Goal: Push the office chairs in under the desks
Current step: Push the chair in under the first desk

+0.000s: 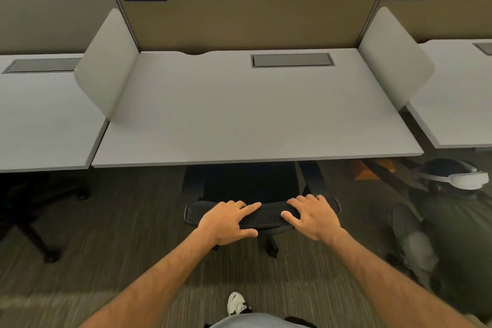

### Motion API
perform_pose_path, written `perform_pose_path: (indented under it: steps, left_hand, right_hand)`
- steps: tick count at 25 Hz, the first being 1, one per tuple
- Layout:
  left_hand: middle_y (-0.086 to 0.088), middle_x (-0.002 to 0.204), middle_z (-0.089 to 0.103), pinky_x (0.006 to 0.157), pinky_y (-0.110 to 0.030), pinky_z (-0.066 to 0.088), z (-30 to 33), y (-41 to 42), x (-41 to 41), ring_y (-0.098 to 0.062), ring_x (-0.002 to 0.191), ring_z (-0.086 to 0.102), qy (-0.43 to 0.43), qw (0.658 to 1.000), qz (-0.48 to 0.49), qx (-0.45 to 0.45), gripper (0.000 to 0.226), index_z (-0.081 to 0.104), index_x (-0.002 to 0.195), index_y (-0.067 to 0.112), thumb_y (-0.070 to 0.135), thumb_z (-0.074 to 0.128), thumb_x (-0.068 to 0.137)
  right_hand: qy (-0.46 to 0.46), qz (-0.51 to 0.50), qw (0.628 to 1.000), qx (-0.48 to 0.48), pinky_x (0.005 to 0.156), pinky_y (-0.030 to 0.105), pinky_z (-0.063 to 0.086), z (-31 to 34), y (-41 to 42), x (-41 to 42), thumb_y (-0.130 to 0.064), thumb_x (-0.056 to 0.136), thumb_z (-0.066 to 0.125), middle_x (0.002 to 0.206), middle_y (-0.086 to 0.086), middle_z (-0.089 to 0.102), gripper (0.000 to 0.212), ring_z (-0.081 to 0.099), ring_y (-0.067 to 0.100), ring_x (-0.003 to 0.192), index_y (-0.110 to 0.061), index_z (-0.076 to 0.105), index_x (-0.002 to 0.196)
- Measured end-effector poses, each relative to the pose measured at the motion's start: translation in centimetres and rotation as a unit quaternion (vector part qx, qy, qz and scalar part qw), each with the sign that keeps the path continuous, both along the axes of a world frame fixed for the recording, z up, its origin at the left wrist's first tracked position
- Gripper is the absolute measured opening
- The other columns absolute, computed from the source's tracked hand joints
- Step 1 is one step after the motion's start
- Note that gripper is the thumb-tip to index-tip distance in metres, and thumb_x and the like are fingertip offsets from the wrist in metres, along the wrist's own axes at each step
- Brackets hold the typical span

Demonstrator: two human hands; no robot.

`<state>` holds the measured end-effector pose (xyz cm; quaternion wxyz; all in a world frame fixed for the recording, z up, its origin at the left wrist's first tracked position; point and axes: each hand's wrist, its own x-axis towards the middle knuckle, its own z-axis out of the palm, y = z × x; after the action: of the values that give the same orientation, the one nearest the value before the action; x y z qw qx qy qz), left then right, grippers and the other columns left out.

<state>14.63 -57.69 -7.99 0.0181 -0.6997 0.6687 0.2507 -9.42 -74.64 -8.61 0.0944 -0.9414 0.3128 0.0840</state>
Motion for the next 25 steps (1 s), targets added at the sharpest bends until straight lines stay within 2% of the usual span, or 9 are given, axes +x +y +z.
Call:
perform_pose_path:
  steps: [7, 14, 20, 25]
  left_hand:
    - [0.005, 0.143, 0.054, 0.103, -0.040, 0.046, 0.0, -5.1, 1.7, -0.016, 0.119, 0.056, 0.014, 1.000, 0.021, -0.003, 0.091, 0.022, 0.158, 0.036, 0.087, 0.037, 0.084]
    - [0.006, 0.125, 0.062, 0.092, -0.038, 0.049, -0.1, -8.0, 5.1, -0.013, 0.105, 0.059, -0.014, 0.996, 0.079, -0.023, 0.094, 0.044, 0.148, 0.028, 0.091, 0.017, 0.084]
    - [0.010, 0.116, 0.062, 0.087, -0.036, 0.049, -0.1, -11.5, 5.8, -0.010, 0.097, 0.058, -0.011, 0.995, 0.100, -0.016, 0.084, 0.048, 0.144, 0.032, 0.088, 0.023, 0.086]
    - [0.008, 0.122, 0.065, 0.091, -0.039, 0.049, 0.2, -13.8, 6.3, -0.014, 0.103, 0.060, -0.012, 0.995, 0.102, -0.006, 0.084, 0.048, 0.145, 0.032, 0.088, 0.023, 0.087]
  right_hand:
    - [0.011, -0.008, 1.000, -0.004, 0.098, 0.046, 0.043, 0.9, -5.1, 2.3, -0.079, 0.091, 0.006, 0.121, -0.007, 0.067, 0.080, 0.059, 0.018, 0.109, -0.031, 0.060, 0.128]
    - [0.019, 0.003, 1.000, 0.000, 0.099, 0.048, 0.042, 1.1, -9.8, 4.0, -0.081, 0.090, 0.006, 0.120, -0.005, 0.067, 0.083, 0.058, 0.021, 0.110, -0.031, 0.060, 0.127]
    - [0.005, -0.002, 1.000, 0.019, 0.102, 0.050, 0.041, 0.4, -13.7, 5.2, -0.082, 0.089, 0.008, 0.121, -0.006, 0.068, 0.085, 0.061, 0.020, 0.109, -0.030, 0.061, 0.130]
    - [0.017, -0.006, 0.999, 0.027, 0.104, 0.051, 0.040, 0.1, -15.7, 5.5, -0.084, 0.088, 0.009, 0.126, -0.005, 0.068, 0.087, 0.061, 0.020, 0.113, -0.030, 0.061, 0.132]
